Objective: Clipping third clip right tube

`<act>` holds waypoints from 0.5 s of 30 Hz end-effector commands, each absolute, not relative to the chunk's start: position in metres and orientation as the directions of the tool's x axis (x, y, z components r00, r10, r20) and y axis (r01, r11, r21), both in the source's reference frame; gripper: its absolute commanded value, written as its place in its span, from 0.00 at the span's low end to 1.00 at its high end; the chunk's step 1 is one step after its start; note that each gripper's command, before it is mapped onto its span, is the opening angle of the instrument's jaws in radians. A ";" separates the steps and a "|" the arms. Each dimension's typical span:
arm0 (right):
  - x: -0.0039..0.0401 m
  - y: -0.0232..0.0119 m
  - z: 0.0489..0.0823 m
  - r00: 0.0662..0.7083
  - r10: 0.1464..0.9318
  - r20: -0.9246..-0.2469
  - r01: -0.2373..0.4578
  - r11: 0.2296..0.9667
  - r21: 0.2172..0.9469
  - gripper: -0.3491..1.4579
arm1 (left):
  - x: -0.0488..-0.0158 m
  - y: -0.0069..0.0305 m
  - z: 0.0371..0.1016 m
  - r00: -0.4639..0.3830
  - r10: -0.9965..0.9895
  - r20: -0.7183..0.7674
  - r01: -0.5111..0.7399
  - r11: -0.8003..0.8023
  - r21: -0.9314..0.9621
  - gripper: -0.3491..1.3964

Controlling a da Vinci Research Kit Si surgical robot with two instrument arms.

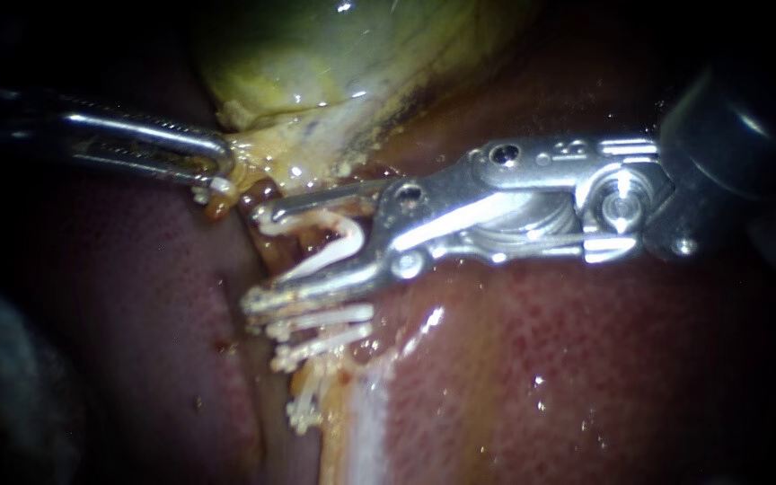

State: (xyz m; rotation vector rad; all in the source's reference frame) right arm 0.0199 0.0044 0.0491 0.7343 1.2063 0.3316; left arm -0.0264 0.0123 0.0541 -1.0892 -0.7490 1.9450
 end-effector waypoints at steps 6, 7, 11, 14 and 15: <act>0.0197 0.0043 0.0491 0.346 0.597 -0.724 0.145 0.728 0.670 0.44 | -0.0264 0.0123 0.0541 -0.338 0.839 -0.426 -0.336 -0.531 -0.778 0.00; 0.0195 0.0043 0.0490 0.346 0.597 -0.724 0.146 0.728 0.670 0.44 | -0.0263 0.0123 0.0541 -0.339 0.839 -0.426 -0.336 -0.531 -0.778 0.00; 0.0185 0.0042 0.0488 0.346 0.596 -0.724 0.151 0.727 0.670 0.45 | -0.0259 0.0125 0.0538 -0.339 0.839 -0.425 -0.334 -0.530 -0.780 0.00; 0.0176 0.0041 0.0488 0.347 0.595 -0.725 0.155 0.726 0.670 0.45 | -0.0255 0.0127 0.0536 -0.341 0.839 -0.423 -0.329 -0.529 -0.782 0.00; 0.0173 0.0041 0.0488 0.347 0.595 -0.725 0.156 0.726 0.670 0.45 | -0.0255 0.0127 0.0536 -0.341 0.839 -0.423 -0.329 -0.529 -0.783 0.00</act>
